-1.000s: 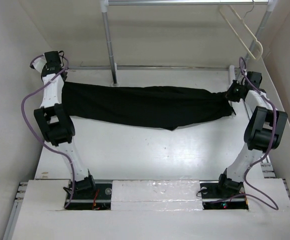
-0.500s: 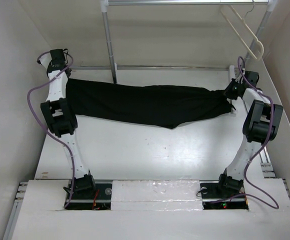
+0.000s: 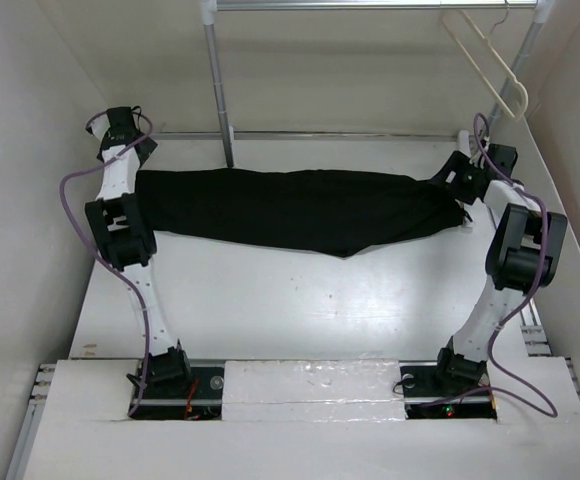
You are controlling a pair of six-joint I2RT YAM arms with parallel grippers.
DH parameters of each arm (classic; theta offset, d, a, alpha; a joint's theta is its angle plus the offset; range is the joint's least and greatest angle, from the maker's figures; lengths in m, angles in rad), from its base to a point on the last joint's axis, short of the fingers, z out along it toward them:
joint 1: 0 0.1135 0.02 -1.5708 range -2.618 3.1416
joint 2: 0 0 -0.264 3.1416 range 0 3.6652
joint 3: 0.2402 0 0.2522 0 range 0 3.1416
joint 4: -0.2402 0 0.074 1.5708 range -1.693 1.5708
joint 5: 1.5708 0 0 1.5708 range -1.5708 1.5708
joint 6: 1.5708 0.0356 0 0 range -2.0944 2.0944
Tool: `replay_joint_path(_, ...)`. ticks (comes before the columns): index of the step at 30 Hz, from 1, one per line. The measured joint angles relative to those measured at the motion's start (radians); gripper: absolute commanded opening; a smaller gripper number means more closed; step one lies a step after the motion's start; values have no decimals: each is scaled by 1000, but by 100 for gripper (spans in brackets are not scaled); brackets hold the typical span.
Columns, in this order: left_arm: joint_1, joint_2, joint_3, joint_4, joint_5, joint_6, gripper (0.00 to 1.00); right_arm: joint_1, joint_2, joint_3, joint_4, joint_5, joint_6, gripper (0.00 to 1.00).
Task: Place the trousers on the hanger
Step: Fold the trousers at the center of the board.
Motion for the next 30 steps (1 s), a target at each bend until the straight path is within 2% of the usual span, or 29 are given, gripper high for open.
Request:
replay_joint_path(2, 10, -72, -108, 7, 10, 3, 70, 9, -61, -46, -2, -4, -9, 85)
replay_joint_path(4, 24, -191, -282, 35, 18, -3, 64, 14, -152, -115, 9, -9, -11, 85)
replay_joint_path(6, 38, -349, -494, 52, 20, -22, 62, 19, -255, -193, 19, -19, -12, 77)
replay_joint_path(7, 46, -438, -599, 63, 26, -35, 58, 23, -304, -231, 30, -23, -13, 62)
replay_joint_path(10, 63, -681, -856, 85, 46, -84, 58, 29, -424, -342, 63, -27, -18, 9)
replay_joint_path(11, 65, -745, -922, 89, 54, -103, 58, 32, -457, -378, 72, -28, -18, 6)
replay_joint_path(12, 72, -795, -982, 104, 62, -125, 58, 36, -488, -420, 77, -29, -10, 5)
replay_joint_path(14, 97, -852, -1081, 137, 110, -169, 59, 46, -547, -505, 80, -32, -7, 12)
replay_joint_path(15, 119, -857, -1126, 161, 140, -192, 59, 52, -573, -542, 76, -37, -7, 19)
replay_joint_path(16, 147, -845, -1165, 184, 170, -212, 59, 62, -595, -572, 69, -41, -8, 32)
replay_joint_path(18, 191, -787, -1221, 214, 214, -253, 59, 80, -631, -606, 56, -61, -17, 42)
replay_joint_path(21, 215, -707, -1254, 254, 260, -308, 59, 102, -664, -619, 44, -104, -50, 46)
replay_joint_path(25, 209, -689, -1249, 366, 287, -357, 61, 108, -695, -628, 23, -126, -99, 54)
replay_joint_path(30, 204, -629, -1246, 504, 343, -423, 61, 108, -706, -641, -13, -127, -136, 54)
